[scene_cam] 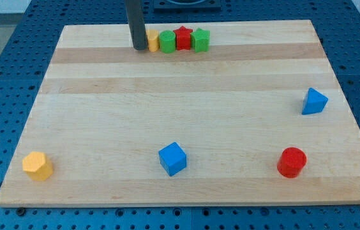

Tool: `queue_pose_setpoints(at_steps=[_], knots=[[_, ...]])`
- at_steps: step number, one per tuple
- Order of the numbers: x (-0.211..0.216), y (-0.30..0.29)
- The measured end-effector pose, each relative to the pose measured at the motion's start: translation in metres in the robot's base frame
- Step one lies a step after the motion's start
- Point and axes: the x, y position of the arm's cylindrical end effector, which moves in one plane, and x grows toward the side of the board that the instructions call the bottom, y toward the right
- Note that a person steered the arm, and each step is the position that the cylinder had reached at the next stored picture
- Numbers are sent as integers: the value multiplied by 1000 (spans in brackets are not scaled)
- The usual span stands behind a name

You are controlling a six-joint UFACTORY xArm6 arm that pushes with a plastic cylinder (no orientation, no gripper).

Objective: Move the blue triangle to the right side green star

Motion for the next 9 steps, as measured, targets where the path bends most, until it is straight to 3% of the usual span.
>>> queue_pose_setpoints(at_steps=[2,4,6,9], knots=[[72,-39],[132,72],[161,98],[163,99]])
